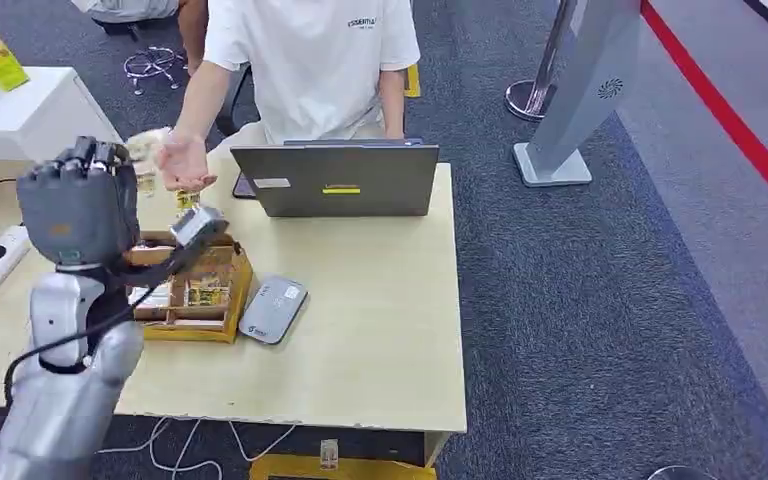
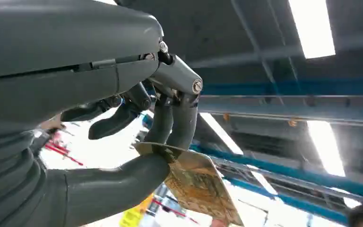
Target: Pass the card to the sensor for recognition and then transmit it.
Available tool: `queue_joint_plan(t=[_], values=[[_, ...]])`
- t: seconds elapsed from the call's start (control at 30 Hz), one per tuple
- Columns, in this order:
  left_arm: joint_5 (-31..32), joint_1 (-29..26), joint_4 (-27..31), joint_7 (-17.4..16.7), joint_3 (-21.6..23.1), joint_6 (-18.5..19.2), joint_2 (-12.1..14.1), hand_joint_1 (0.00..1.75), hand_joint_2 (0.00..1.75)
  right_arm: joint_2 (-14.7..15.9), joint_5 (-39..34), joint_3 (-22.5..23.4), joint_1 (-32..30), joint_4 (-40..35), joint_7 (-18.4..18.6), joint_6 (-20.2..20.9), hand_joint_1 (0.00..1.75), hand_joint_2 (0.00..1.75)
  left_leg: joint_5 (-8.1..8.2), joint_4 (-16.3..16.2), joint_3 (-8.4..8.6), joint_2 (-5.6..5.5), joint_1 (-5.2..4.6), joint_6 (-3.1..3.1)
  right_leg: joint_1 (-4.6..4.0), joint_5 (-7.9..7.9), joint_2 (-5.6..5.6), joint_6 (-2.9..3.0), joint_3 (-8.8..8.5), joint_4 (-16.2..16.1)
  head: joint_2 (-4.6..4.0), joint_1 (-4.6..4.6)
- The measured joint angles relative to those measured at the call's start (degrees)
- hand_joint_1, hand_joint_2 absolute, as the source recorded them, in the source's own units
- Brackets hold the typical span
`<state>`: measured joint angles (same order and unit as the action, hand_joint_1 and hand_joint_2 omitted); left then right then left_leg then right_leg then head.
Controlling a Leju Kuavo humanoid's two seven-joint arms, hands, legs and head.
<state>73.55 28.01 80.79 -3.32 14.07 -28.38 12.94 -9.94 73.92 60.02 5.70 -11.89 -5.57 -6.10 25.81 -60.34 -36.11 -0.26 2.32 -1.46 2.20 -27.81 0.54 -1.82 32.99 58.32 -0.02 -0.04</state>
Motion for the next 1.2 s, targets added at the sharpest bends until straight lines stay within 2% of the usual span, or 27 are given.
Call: queue_joint_plan(t=[0.07, 0.13, 0.27, 0.53, 0.57, 1.2], values=[[0.5, 4.5, -6.21, 0.22, -1.07, -2.09, -0.19, 1.75, 1.75, 0.02, 0.57, -0.5, -0.06, 0.02, 0.24, 0.0, 0.0, 1.75, -0.01, 0.0, -0.03, 0.27, 0.01, 0.01, -0.01, 0.11, 0.26, -0.1, 0.11, -0.01, 0.0, -0.35], [1.09, 10.33, -14.97, 0.28, -1.44, -2.86, -0.52, 1.75, 1.75, 0.07, 0.83, -1.22, -0.06, 0.0, 0.81, 0.09, 0.0, 1.75, -0.16, -0.01, -0.25, 0.14, 0.04, 0.1, -0.05, 0.14, 0.14, -0.12, 0.2, -0.01, 0.0, 0.02], [1.38, 16.95, -25.64, 0.76, -2.27, -3.84, -1.14, 1.75, 1.75, 0.13, 1.13, -1.72, -0.1, 0.0, 1.64, 0.15, 0.0, 1.75, -0.15, -0.01, -0.28, 0.16, 0.01, 0.1, -0.02, 0.15, 0.21, -0.12, 0.26, -0.02, 0.0, -0.02], [1.4, 20.0, -32.1, 1.11, -2.75, -3.89, -2.4, 1.75, 1.75, 0.28, 1.11, -1.9, -0.09, 0.0, 1.84, 0.15, 0.0, 1.75, -0.1, 0.0, -0.29, 0.17, 0.0, 0.06, -0.01, 0.13, 0.23, -0.12, 0.3, -0.03, 0.0, -0.04], [1.33, 20.1, -32.45, 1.16, -2.82, -3.95, -2.45, 0.0, 1.75, 0.28, 1.05, -1.9, -0.09, 0.0, 1.79, 0.17, 0.0, 1.75, -0.1, 0.0, -0.29, 0.17, 0.0, 0.06, -0.01, 0.13, 0.23, -0.12, 0.3, -0.03, 0.0, -0.07], [0.52, 19.38, -34.46, 2.29, -3.25, -3.49, -2.47, 0.0, 1.75, 0.31, 0.44, -1.9, -0.11, 0.02, 1.79, 0.33, 0.0, 1.75, -0.1, 0.0, -0.3, 0.17, 0.0, 0.06, -0.01, 0.13, 0.22, -0.13, 0.29, -0.02, 0.0, -0.04]])
